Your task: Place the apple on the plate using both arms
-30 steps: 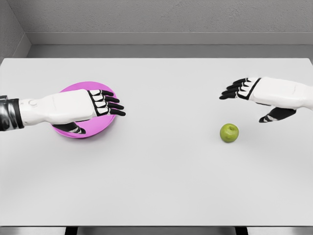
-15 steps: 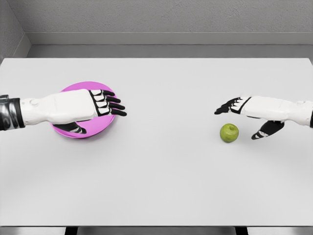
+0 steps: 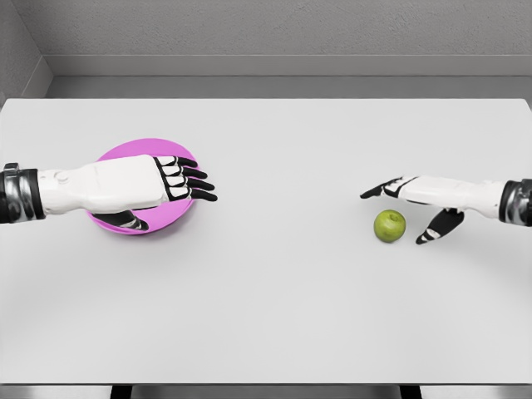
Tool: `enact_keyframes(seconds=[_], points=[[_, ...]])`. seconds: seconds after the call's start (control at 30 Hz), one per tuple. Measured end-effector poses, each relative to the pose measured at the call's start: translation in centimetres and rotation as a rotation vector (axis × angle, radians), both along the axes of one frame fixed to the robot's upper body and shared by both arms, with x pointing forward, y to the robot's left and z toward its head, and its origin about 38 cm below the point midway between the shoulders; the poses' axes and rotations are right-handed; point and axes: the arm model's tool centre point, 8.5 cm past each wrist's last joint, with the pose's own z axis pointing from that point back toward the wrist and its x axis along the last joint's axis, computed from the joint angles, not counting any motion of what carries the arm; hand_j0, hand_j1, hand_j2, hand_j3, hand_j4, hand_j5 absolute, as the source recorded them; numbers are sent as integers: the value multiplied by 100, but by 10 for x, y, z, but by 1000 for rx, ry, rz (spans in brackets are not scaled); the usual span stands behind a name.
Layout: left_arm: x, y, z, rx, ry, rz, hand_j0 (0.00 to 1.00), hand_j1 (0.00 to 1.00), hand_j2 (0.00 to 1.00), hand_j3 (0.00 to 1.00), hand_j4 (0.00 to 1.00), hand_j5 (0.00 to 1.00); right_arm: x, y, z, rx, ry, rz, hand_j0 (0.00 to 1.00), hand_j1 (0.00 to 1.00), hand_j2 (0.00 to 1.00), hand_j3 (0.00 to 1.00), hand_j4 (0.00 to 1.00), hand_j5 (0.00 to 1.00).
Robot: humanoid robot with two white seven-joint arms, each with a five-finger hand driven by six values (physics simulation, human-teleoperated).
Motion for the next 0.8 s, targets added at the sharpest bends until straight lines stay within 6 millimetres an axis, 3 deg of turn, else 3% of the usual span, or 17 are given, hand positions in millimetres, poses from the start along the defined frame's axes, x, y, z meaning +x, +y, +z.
enact_keyframes(seconds=[0.53, 0.57, 0.7, 0.8], points=[[0, -1, 0, 3, 1, -4, 100, 100, 100, 100, 100, 100, 2, 12, -10, 4, 20, 28, 100, 100, 100, 100, 100, 100], [0, -1, 0, 3, 1, -4, 100, 100, 100, 100, 100, 100, 2, 13, -10, 4, 20, 29, 87, 87, 87, 87, 87, 87], [0, -1, 0, 4, 2, -4, 100, 100, 100, 100, 100, 100, 2, 13, -10, 4, 18, 34, 70, 70, 70, 70, 70, 70], [0, -1, 0, 4, 0, -4, 100, 100, 100, 100, 100, 100, 2, 13, -10, 4, 18, 38, 64, 64, 64, 64, 64, 64]])
